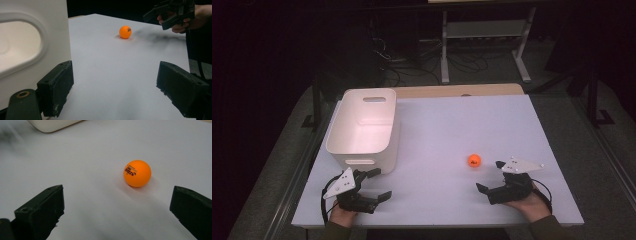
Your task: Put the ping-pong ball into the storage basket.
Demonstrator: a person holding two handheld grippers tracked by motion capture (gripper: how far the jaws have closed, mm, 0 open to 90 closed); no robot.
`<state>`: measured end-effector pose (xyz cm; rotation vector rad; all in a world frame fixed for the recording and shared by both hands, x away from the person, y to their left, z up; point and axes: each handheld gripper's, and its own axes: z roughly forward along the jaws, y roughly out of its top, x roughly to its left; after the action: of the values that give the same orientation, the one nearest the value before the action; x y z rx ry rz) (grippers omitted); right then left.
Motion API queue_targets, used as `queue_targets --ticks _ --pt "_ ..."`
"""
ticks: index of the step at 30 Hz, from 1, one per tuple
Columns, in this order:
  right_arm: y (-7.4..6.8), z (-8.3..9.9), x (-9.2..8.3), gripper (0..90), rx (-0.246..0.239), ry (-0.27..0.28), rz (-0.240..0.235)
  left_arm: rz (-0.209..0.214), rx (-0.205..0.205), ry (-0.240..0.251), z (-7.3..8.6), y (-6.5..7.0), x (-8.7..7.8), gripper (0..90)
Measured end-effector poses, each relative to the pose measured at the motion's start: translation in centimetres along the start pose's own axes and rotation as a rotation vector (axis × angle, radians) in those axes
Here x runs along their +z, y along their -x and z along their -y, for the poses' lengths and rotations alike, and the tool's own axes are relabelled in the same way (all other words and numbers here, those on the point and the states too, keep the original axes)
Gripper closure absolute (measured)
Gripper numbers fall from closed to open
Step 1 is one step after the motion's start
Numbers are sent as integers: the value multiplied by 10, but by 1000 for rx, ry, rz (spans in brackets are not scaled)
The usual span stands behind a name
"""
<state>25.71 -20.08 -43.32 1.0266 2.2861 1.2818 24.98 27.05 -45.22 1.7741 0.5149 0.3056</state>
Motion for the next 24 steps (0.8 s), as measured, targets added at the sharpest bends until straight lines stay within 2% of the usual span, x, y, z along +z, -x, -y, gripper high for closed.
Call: queue_targets --ticks 24 --pt "-1 -3 -1 0 4 -1 19 6 -9 7 0 -1 -1 140"
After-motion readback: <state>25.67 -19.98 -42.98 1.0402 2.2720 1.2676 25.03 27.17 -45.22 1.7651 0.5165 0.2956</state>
